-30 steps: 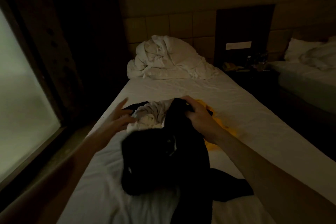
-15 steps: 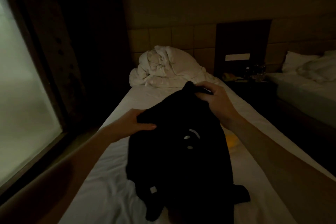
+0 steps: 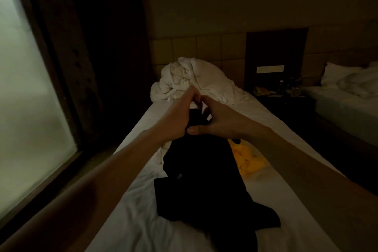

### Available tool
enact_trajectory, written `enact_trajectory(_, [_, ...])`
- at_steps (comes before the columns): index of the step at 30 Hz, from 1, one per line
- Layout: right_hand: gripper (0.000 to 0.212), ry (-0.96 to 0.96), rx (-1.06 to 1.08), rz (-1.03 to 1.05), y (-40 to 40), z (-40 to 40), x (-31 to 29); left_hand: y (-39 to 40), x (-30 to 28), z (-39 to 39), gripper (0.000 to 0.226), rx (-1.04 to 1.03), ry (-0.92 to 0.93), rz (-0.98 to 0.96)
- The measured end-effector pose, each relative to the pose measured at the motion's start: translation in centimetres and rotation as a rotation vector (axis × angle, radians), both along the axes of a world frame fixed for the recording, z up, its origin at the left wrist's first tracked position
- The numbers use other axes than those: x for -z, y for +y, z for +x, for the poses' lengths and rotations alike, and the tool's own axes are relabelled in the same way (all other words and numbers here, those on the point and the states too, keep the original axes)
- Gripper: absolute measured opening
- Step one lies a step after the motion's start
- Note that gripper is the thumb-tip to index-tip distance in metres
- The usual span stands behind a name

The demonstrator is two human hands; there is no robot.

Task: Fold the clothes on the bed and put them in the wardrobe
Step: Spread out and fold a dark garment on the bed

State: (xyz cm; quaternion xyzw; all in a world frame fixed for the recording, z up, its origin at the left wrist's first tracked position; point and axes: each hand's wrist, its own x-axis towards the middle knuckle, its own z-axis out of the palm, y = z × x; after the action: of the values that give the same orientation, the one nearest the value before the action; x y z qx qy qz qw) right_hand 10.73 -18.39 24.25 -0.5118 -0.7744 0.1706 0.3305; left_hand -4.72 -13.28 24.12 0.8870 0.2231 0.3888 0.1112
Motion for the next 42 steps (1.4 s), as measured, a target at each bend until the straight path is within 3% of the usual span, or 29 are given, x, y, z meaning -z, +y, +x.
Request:
enact_trajectory(2, [0.051, -0.099, 0.003, -0.005, -0.5, 0.2, -0.4, 0.4, 1.3, -0.3, 0.026, -0.162, -0.012, -0.085])
enact_trajectory(4, [0.009, -0.209, -0.029, 0.000, -1.3, -0.1, -0.4, 0.7, 3.9, -1.2, 0.033, -0.133, -0.050, -0.485])
enact_trajectory(6, [0.018, -0.176, -0.049, 0.064, -1.8, -0.3, -0.2, -0.2, 6.1, -2.2, 0.039, 0.117, -0.161, -1.160])
enact_trajectory(7, [0.016, -0.108, -0.011, 0.109, -1.8, -0.2, -0.4, -1.1, 7.5, -2.6, 0.048, 0.201, -0.129, -1.336])
enact_trajectory(9, [0.013, 0.081, 0.106, 0.157, -1.6, 0.9, -0.7, -2.7, 10.6, -3.1, 0.074, 0.292, -0.070, -1.394])
enact_trajectory(11, [0.012, 0.345, 0.179, 0.038, -1.5, 2.5, -0.8, -3.2, 13.4, -3.5, 0.095, 0.302, -0.013, -1.308])
enact_trajectory(12, [0.011, 0.469, 0.193, -0.043, -1.5, 3.2, -0.7, -3.2, 14.2, -3.7, 0.086, 0.281, 0.032, -1.182])
enact_trajectory(15, [0.022, 0.756, 0.264, -0.117, -2.7, 4.7, -0.6, -1.7, 15.7, -5.6, 0.022, 0.168, 0.233, -0.676])
enact_trajectory(19, [0.027, 1.122, 0.254, -0.154, -4.8, 7.6, -1.1, -1.0, 13.6, -8.9, 0.011, -0.065, 0.303, -0.505])
enact_trajectory(20, [0.025, 1.069, 0.212, -0.167, -5.2, 8.3, -1.2, -0.6, 12.4, -9.4, 0.018, -0.130, 0.279, -0.495])
enact_trajectory(21, [0.037, 0.881, 0.194, -0.190, -5.5, 8.8, -1.2, -0.1, 11.1, -9.9, 0.026, -0.181, 0.227, -0.490])
enact_trajectory(23, [0.085, 0.234, 0.186, -0.266, -5.5, 9.7, -0.7, 0.7, 8.1, -10.4, 0.036, -0.255, 0.112, -0.458])
enact_trajectory(25, [0.080, -0.300, 0.090, -0.393, -5.7, 8.8, -0.1, 0.6, 4.8, -10.4, 0.037, -0.284, 0.054, -0.393])
enact_trajectory(27, [0.060, -0.520, -0.022, -0.420, -5.7, 8.1, 0.7, -0.1, 1.7, -10.0, 0.031, -0.287, 0.015, -0.343])
enact_trajectory(30, [0.028, -0.454, -0.107, -0.331, -6.1, 7.4, 1.4, -1.8, -1.9, -9.4, 0.034, -0.323, -0.056, -0.249])
enact_trajectory(35, [0.021, -0.322, 0.076, -0.052, -8.7, 7.9, -1.3, -5.1, -4.4, -9.5, 0.028, -0.405, -0.241, -0.312])
enact_trajectory(39, [0.017, 0.167, -0.001, -0.115, -12.9, 5.6, -1.7, -8.8, -6.1, -7.4, 0.030, -0.381, -0.370, -0.317])
enact_trajectory(42, [0.066, 0.163, -0.034, -0.166, -15.5, 1.2, 2.1, -11.3, -7.5, -5.2, 0.024, -0.357, -0.434, -0.247])
